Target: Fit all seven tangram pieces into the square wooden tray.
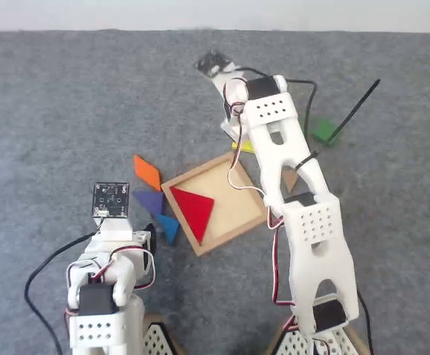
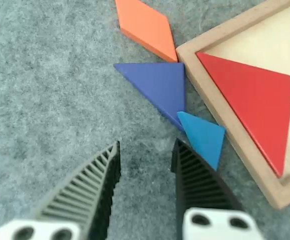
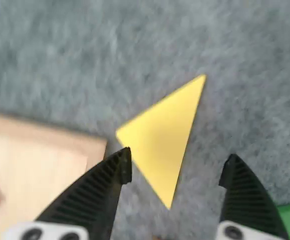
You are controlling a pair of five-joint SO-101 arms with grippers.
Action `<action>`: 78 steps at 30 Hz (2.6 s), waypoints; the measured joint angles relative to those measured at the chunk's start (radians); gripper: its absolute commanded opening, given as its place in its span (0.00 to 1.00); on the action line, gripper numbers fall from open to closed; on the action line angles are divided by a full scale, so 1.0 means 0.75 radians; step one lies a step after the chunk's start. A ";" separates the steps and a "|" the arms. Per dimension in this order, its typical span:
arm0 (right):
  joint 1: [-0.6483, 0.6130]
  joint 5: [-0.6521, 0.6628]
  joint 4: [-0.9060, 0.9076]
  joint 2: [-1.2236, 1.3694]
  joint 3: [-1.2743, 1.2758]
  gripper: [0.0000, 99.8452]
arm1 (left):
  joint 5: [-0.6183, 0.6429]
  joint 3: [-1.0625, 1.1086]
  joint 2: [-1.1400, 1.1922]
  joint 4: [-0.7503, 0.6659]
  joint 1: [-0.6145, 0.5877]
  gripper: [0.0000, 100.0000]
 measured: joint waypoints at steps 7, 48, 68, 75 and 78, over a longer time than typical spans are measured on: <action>-0.043 -0.119 -0.082 0.203 -0.068 0.30 | 0.000 0.000 0.000 0.000 0.000 0.16; 0.039 -0.033 0.438 0.213 -0.209 0.29 | 0.000 0.000 0.000 0.000 0.000 0.16; 0.006 -0.133 0.323 0.203 -0.092 0.30 | 0.000 0.000 0.000 0.000 0.000 0.16; 0.041 -0.151 0.313 0.323 -0.198 0.29 | 0.000 0.000 0.000 0.000 0.000 0.16; 0.037 -0.153 0.317 0.331 -0.209 0.29 | 0.000 0.000 0.000 0.000 0.000 0.16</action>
